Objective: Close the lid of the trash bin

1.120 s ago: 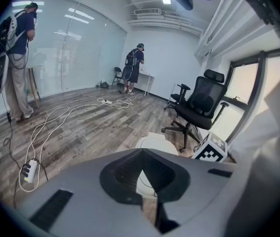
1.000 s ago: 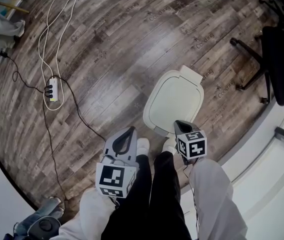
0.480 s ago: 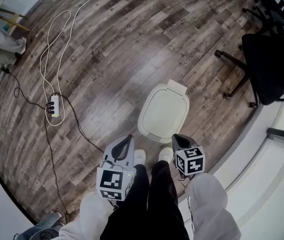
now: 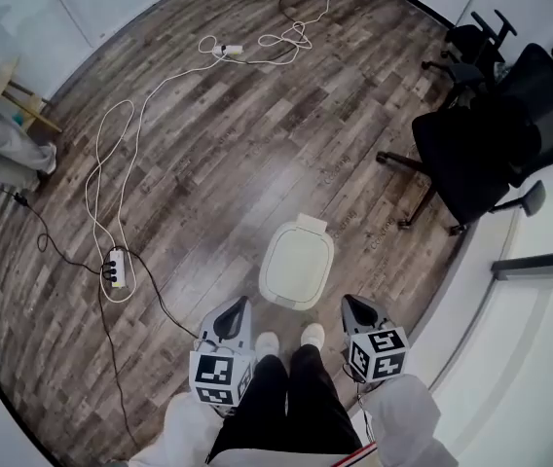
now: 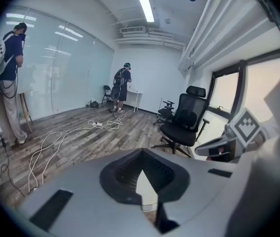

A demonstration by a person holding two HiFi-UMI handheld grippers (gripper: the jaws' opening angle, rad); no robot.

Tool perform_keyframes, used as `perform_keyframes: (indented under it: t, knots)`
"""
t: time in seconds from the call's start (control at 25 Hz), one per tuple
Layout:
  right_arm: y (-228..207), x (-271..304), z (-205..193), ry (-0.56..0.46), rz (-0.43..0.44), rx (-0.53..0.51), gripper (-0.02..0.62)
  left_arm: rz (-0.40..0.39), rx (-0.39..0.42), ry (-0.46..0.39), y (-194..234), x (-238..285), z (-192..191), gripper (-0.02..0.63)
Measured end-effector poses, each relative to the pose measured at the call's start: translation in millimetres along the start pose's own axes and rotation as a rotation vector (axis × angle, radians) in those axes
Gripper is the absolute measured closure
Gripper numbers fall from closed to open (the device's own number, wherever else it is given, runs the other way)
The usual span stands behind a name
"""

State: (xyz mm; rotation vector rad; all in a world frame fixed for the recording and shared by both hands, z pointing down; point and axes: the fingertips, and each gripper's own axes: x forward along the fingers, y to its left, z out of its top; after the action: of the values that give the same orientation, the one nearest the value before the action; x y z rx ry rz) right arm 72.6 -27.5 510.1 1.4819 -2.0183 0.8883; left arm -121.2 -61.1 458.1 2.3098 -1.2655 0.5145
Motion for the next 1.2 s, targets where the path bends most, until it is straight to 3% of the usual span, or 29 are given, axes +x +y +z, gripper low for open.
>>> perform_keyframes:
  t: [0.24, 0.44, 0.76, 1.2]
  knots:
    - [41, -97, 59, -0.176, -0.015, 0.030, 0.572, -0.075, 0.057, -0.059, -41, -62, 48, 0.601]
    - [69, -170, 90, -0.293, -0.008, 0.026, 0.572, -0.081, 0.077, -0.106, -64, -103, 79, 0.601]
    - [75, -252, 98, -0.390, 0.014, -0.010, 0.572, -0.063, 0.114, -0.162, -119, -153, 104, 0.601]
    - [73, -342, 63, -0.504, 0.068, -0.007, 0.572, -0.023, 0.184, -0.226, -204, -215, 105, 0.601]
